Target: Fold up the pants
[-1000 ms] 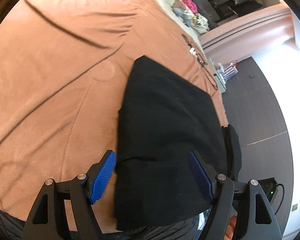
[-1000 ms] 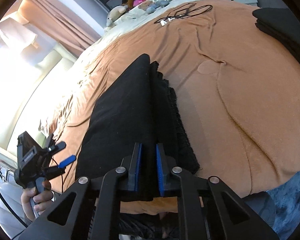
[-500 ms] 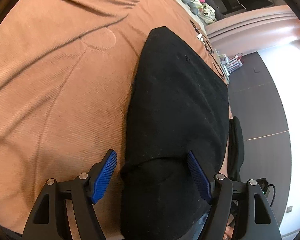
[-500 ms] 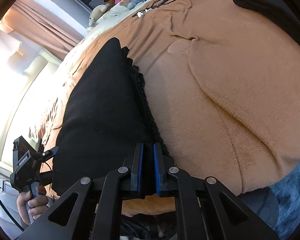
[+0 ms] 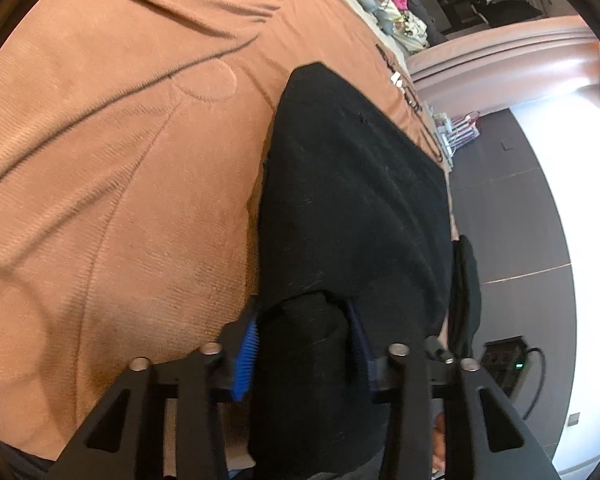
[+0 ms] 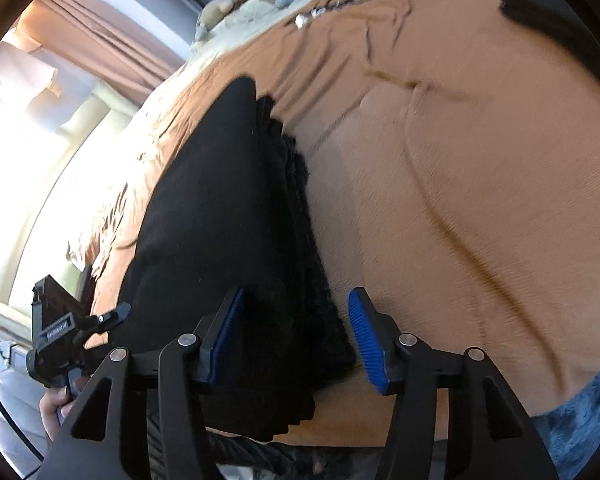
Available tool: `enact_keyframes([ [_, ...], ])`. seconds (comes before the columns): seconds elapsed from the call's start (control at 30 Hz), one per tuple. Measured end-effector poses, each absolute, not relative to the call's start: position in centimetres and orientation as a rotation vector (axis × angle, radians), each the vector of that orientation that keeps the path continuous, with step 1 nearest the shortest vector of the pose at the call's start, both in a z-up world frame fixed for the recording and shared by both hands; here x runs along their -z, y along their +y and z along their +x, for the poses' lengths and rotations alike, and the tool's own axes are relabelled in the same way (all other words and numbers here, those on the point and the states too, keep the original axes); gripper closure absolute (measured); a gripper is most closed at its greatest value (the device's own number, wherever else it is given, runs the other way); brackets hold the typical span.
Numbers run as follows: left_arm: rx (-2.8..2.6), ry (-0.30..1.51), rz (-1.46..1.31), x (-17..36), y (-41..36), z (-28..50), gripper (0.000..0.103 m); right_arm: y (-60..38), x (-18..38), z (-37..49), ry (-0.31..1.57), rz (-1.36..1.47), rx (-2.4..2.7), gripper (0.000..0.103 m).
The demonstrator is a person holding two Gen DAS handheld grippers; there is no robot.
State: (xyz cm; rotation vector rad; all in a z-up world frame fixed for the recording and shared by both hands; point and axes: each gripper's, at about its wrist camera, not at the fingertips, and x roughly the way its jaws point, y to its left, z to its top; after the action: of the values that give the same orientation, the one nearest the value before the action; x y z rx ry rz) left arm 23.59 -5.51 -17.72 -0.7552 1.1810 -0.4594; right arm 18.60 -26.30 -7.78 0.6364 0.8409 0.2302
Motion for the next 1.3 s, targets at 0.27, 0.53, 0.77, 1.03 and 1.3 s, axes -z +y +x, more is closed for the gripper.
enact_keyframes([
  [0.27,0.472,1.141,-0.740,15.7,-4.5,23.5,0.072,-25.7,6.5,18.0,0.838,0.630,-0.253,0.068],
  [0.53,0.425,1.113,-0.744,14.3,-0.4,22.4,0.073,-22.5,6.7,18.6,0.875,0.623,-0.322,0.072],
  [0.77,0.365,1.101,-0.749,13.9,3.7,21.0,0.074,-18.8,7.1,19.9,0.902,0.596,-0.386,0.073],
  [1.03,0.344,1.147,-0.715,15.0,4.5,20.4,0.069,-17.9,7.9,21.3,0.941,0.544,-0.376,0.073],
  [1.3,0.286,1.166,-0.713,16.2,5.5,21.8,0.044,-18.9,5.0,22.8,0.907,0.492,-0.373,0.067],
])
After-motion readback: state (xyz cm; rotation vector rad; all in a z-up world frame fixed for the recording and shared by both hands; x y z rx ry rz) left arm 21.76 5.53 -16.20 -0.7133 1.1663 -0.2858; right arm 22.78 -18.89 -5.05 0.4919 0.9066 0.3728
